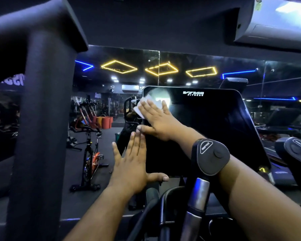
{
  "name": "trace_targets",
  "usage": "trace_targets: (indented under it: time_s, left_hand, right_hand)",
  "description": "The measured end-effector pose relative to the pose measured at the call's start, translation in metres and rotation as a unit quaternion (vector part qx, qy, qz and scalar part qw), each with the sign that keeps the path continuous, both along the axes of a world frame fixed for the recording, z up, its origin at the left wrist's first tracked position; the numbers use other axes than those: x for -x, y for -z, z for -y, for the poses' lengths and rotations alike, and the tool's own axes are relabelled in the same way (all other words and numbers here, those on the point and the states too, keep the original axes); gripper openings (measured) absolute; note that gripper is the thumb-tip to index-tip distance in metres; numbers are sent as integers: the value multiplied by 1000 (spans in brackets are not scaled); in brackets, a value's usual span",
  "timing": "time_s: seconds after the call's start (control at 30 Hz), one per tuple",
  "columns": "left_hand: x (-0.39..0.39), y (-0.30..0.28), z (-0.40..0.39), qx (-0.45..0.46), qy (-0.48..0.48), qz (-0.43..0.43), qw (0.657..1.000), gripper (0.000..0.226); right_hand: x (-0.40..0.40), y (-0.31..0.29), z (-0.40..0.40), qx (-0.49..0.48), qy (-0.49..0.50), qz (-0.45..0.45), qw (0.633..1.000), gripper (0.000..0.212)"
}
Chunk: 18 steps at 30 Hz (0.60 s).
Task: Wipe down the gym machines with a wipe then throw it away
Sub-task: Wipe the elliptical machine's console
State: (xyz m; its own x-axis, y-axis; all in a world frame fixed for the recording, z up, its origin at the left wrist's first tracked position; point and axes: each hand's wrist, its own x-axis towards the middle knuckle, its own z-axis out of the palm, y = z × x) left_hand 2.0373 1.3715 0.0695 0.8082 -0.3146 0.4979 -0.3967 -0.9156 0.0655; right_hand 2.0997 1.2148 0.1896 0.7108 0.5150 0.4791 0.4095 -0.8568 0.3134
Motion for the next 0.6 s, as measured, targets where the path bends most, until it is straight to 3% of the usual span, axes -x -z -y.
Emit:
trace_targets:
  time_s: [0.1, 0.2, 0.27, 0.33, 0.4, 0.5, 0.6]
  left_hand:
    - [4, -1, 2, -1, -4, -21, 1000, 154]
    - [9, -4, 3, -3, -9, -30, 1000, 161]
    - [11, -5, 4, -3, -14, -29, 999, 165]
    - [10, -3, 5, 0, -18, -23, 1000, 166]
    - [9, 0, 5, 19, -22, -21, 999, 165]
    - [10, 3, 6, 24, -29, -25, 999, 162]
    - [11, 2, 6, 3, -36, -21, 999, 160]
  right_hand:
    - [3, 2, 43, 21, 30, 20, 999, 90]
    - [0, -13, 90, -117, 157, 22, 980, 91]
    - [4, -10, 86, -167, 188, 18, 968, 93]
    - [16, 8, 53, -146, 138, 1, 980, 97]
    - [32, 34, 20, -64, 66, -15, 996, 98]
    - [47, 52, 27, 36, 49, 9, 998, 97]
    - [35, 35, 89, -75, 146, 20, 986, 88]
